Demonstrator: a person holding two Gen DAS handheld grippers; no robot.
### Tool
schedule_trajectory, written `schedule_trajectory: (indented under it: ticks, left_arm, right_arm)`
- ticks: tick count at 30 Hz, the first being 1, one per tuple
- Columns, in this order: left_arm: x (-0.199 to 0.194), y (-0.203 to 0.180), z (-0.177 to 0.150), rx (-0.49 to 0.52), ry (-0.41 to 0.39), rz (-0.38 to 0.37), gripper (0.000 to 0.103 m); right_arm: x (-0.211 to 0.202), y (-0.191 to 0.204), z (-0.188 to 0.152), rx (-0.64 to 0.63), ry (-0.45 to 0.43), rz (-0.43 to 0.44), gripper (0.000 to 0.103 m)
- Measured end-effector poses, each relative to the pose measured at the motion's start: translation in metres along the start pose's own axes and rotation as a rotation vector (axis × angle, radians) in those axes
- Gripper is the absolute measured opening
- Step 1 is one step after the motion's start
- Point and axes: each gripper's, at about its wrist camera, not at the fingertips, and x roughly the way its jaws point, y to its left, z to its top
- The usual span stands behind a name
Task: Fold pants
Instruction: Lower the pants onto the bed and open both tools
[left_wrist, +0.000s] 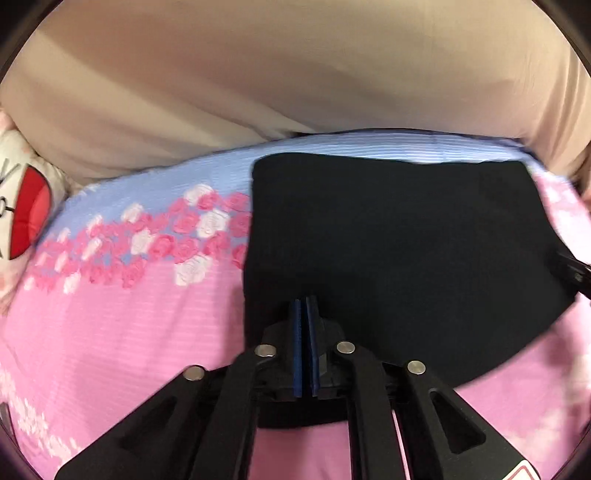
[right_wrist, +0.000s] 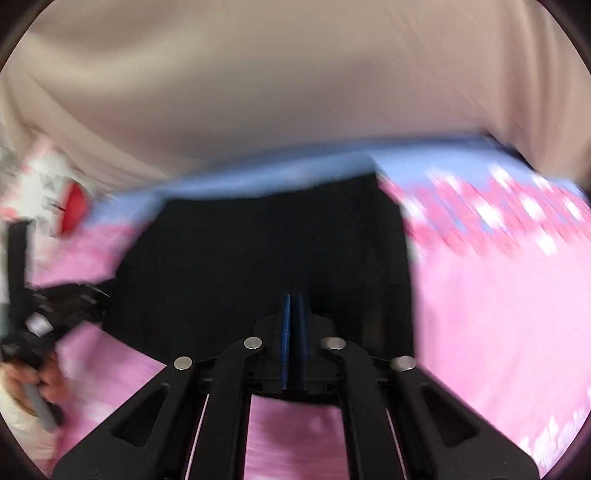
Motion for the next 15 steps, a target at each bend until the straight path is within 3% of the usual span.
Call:
schedule_trajectory:
  ticks: [2, 7, 9, 11, 13, 15]
  left_arm:
    - [0.005, 0.001, 0.001, -0.023, 0.009, -0.003, 0.008]
    - [0.013, 0.017, 0.002, -0.070, 0.026, -0.035, 0.007]
    - [-0.013, 0.019, -0.001, -0.081, 0.017, -0.040, 0.005]
    - [-0.035, 0.013, -0.007, -0.054, -0.021, -0.062, 0.006]
    - [-0.025, 0.005, -0.016, -0.030, 0.039, -0.045, 0.006]
    - [-0.011, 0.001, -0.022, -0.026, 0.038, 0.002, 0.006]
  right_arm:
    - [-0.001, -0.015, 0.000, 0.068, 0.000, 0.071, 0.000]
    - [-0.017, -0.031, -0.003, 0.116, -0.014, 0.116, 0.000]
    - [-0.053, -0.027, -0.011, 0.055, -0.039, 0.101, 0.002]
    - [-0.065, -0.022, -0.026, -0.005, 0.004, 0.088, 0.002]
    - [-0.057, -0.019, -0.034, -0.041, 0.048, 0.052, 0.002]
    - [-0.047, -0.030, -0.030, -0.022, 0.044, -0.022, 0.002]
